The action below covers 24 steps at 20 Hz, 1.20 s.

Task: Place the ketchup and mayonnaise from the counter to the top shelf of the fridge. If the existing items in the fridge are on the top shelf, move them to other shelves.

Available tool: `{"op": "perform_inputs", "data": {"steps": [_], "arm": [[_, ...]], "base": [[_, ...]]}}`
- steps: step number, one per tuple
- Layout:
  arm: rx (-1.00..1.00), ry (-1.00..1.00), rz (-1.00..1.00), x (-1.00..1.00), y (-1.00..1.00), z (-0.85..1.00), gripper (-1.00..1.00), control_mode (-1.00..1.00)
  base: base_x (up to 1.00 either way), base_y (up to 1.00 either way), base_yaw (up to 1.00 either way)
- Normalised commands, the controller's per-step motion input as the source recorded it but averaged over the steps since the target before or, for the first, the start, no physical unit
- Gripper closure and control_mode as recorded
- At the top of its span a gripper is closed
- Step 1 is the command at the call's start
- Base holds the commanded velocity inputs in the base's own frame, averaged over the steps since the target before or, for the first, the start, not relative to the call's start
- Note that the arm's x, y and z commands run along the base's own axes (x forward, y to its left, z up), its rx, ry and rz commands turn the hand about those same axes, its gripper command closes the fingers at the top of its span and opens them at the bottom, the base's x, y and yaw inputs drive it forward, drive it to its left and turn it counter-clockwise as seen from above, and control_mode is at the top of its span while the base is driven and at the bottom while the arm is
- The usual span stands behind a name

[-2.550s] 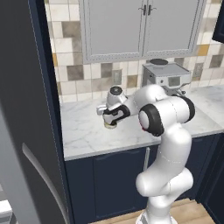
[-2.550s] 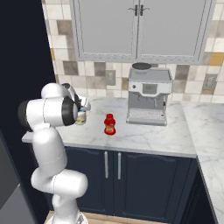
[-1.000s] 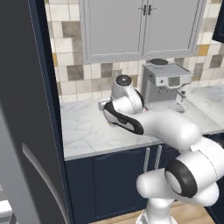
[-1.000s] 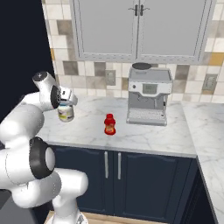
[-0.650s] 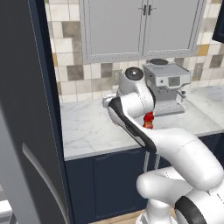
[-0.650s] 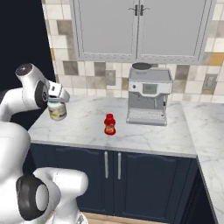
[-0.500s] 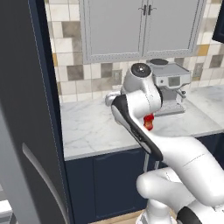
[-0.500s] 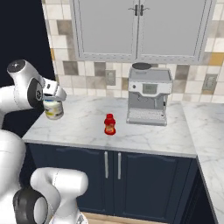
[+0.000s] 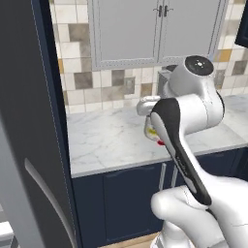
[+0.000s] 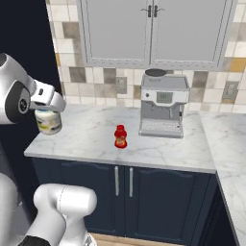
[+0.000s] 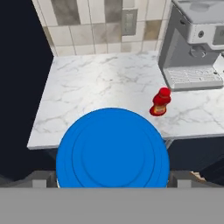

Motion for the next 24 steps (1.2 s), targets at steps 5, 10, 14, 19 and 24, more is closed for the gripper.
{"op": "perform_inputs", "data": {"steps": [5,10,14,19,24], "arm": [[0.01,0.00,0.00,-1.00,-0.27,0.04,1.00,-1.00],[0.00,-0.07,0.00,-0.80,-0.02,0.00,1.00,1.00],[0.00,0.00,0.00,0.00,0.00,0.00,1.00,1.00],[0.00,0.00,0.00,0.00,0.00,0.00,1.00,1.00],[0.00,0.00,0.00,0.00,0.00,0.00,1.00,1.00]], "base": [[0.00,0.00,0.00],[-0.20,-0.01,0.00],[-1.00,-0.02,0.00],[-1.00,0.03,0.08],[-1.00,0.58,0.15]]}}
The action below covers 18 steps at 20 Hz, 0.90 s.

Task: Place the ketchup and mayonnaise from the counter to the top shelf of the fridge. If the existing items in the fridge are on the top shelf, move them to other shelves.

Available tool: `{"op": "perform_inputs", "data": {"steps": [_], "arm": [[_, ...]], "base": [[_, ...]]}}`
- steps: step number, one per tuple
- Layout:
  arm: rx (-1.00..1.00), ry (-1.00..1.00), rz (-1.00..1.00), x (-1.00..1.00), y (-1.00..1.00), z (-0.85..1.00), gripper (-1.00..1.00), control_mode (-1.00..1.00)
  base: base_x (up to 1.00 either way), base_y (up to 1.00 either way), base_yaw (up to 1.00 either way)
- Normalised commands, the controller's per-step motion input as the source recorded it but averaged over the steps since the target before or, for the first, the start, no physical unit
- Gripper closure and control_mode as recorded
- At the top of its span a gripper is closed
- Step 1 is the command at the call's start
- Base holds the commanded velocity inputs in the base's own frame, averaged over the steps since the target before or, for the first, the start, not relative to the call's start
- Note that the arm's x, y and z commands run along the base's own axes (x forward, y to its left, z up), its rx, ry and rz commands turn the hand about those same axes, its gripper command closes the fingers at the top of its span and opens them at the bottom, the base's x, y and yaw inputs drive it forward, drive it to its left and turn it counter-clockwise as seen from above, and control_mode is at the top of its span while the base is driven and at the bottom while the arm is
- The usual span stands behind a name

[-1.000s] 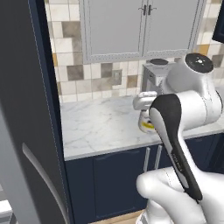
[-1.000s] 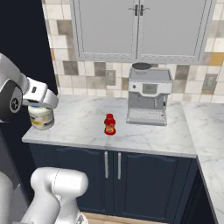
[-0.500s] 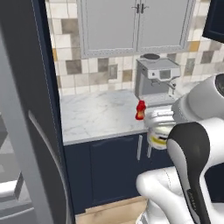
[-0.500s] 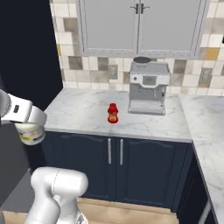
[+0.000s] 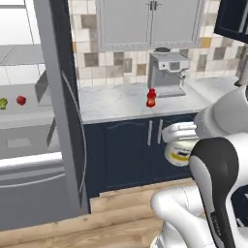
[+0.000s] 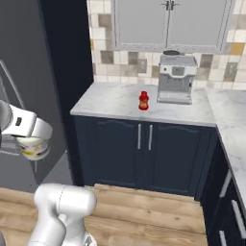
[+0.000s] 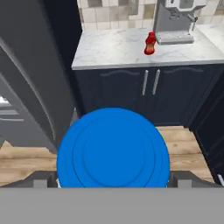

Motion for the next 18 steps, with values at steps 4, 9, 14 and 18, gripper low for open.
{"op": "perform_inputs", "data": {"steps": [4,9,14,18], "arm": [[0.00,0.00,0.00,0.00,0.00,0.00,1.00,1.00],[0.00,0.00,0.00,0.00,0.00,0.00,1.00,1.00],[0.00,0.00,0.00,0.00,0.00,0.00,1.00,1.00],[0.00,0.00,0.00,0.00,0.00,0.00,1.00,1.00]], "base": [[-0.87,1.00,0.13],[-0.21,1.00,0.11],[0.43,1.00,0.01],[0.84,1.00,-0.02]]}}
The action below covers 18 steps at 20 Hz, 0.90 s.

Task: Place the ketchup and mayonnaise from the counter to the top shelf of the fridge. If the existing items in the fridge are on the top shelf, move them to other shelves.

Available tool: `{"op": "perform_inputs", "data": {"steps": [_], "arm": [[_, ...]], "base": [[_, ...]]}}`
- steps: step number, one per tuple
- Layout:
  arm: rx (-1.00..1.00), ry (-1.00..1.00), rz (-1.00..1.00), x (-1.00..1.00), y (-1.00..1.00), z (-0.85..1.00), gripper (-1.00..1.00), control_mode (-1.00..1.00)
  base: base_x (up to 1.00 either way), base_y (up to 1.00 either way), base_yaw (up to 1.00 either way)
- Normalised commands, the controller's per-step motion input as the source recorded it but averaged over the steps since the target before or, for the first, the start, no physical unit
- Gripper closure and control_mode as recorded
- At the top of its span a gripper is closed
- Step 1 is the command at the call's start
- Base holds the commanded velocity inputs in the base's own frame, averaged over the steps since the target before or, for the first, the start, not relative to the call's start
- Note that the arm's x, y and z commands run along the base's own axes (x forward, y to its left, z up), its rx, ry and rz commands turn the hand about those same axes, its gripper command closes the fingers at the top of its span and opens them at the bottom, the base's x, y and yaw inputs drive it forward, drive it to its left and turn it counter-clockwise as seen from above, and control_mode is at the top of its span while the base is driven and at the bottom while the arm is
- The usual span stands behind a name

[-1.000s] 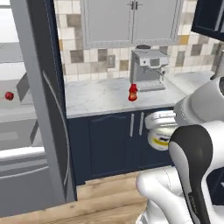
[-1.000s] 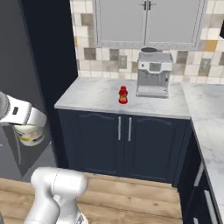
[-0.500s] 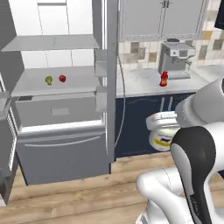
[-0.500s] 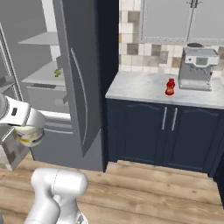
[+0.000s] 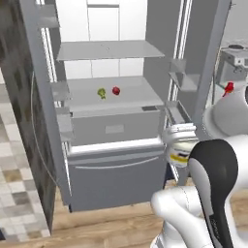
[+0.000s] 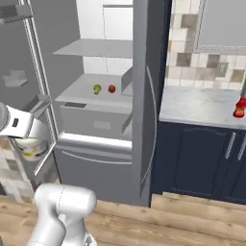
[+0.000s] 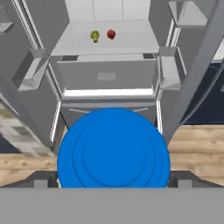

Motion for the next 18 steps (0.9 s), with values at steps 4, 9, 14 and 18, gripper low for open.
{"op": "perform_inputs", "data": {"steps": [4,9,14,18], "arm": [[0.00,0.00,0.00,0.00,0.00,0.00,1.00,1.00],[0.00,0.00,0.00,0.00,0.00,0.00,1.00,1.00],[0.00,0.00,0.00,0.00,0.00,0.00,1.00,1.00],[0.00,0.00,0.00,0.00,0.00,0.00,1.00,1.00]], "base": [[0.88,0.55,-0.08],[0.74,0.04,-0.10],[0.65,-0.04,-0.08],[0.79,0.00,-0.03]]}}
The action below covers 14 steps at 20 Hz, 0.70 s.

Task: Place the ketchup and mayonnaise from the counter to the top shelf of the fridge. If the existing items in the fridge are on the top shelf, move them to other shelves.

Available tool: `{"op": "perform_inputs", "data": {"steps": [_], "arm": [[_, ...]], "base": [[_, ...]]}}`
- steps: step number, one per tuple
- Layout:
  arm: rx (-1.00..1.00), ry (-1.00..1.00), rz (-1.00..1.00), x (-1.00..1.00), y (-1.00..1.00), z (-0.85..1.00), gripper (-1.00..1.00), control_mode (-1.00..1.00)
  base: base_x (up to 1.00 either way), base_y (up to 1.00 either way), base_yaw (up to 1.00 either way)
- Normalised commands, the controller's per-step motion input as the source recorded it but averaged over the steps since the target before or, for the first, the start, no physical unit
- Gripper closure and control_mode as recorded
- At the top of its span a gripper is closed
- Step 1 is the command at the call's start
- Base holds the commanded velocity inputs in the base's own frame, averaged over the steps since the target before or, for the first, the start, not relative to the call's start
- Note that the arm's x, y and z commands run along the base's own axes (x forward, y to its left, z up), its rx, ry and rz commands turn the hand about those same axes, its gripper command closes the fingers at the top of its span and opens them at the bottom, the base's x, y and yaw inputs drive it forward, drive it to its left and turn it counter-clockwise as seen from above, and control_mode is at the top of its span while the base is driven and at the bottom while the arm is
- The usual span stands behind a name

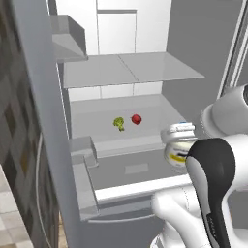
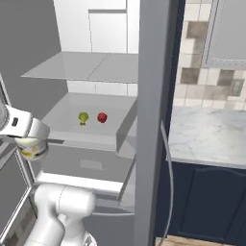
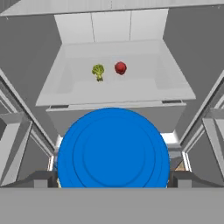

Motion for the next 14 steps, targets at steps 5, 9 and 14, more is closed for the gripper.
{"op": "perform_inputs", "data": {"steps": [5,9,14], "arm": [[0.00,0.00,0.00,0.00,0.00,0.00,1.00,1.00],[-0.02,-0.03,0.00,0.09,0.03,0.21,1.00,-1.00],[-0.11,-0.29,0.00,0.11,0.03,1.00,1.00,-1.00]], "base": [[0.83,0.00,-0.01],[0.47,0.06,0.00],[0.00,0.00,0.00]]}}
